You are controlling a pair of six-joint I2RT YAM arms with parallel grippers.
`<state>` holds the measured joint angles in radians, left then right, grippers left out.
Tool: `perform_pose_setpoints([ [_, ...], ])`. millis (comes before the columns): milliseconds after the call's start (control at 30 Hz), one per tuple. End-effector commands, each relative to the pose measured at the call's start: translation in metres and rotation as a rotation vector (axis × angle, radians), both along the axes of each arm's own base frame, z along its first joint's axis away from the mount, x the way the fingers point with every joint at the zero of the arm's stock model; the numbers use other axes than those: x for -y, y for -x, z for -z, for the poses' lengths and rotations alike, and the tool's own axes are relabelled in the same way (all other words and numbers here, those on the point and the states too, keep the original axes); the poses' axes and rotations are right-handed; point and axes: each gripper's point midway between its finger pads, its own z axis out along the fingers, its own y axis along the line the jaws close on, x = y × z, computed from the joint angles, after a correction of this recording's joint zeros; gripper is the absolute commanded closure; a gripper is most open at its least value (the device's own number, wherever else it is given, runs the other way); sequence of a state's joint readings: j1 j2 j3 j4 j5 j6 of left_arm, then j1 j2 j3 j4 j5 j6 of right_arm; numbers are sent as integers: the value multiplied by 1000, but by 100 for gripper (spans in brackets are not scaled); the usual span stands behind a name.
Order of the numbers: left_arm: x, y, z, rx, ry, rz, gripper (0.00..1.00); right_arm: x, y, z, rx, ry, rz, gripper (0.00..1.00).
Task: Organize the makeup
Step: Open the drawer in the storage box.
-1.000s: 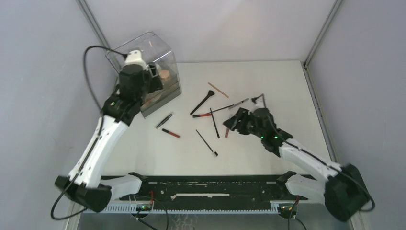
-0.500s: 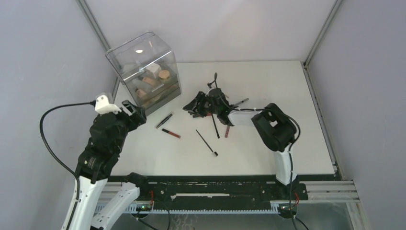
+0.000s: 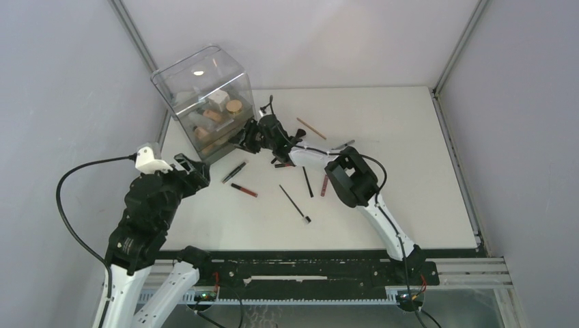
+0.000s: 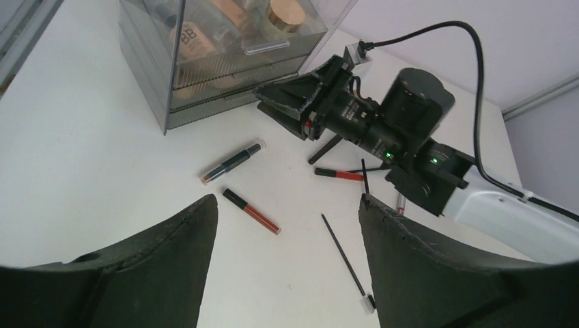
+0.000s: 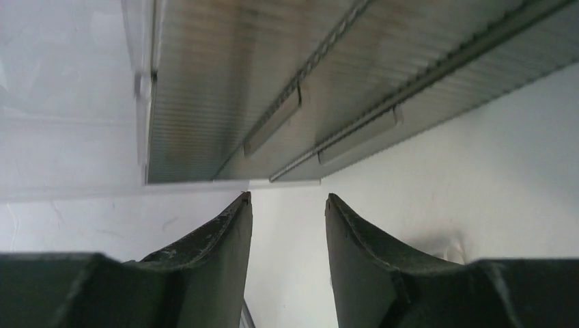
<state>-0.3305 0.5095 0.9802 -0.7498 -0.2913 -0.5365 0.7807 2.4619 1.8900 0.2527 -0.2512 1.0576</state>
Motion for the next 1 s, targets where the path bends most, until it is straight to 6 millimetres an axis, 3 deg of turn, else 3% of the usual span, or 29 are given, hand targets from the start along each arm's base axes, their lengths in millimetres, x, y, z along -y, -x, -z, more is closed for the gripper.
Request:
perform_pose_setpoints([
  [0,-8,7,-7,42,-69,6,20,-10,-17,-1,-16,1,22,49],
  [133,-26,14,-8,40,-136,-55,20,-11,-23,8,-40,-19,53,49],
  [400,-18,13,1,-4,-168,3,21,-12,-39,30,-61,-18,60,50],
  [967,-26,15,5,-11,-225,-11,22,-19,-47,9,-18,-213,78,55],
])
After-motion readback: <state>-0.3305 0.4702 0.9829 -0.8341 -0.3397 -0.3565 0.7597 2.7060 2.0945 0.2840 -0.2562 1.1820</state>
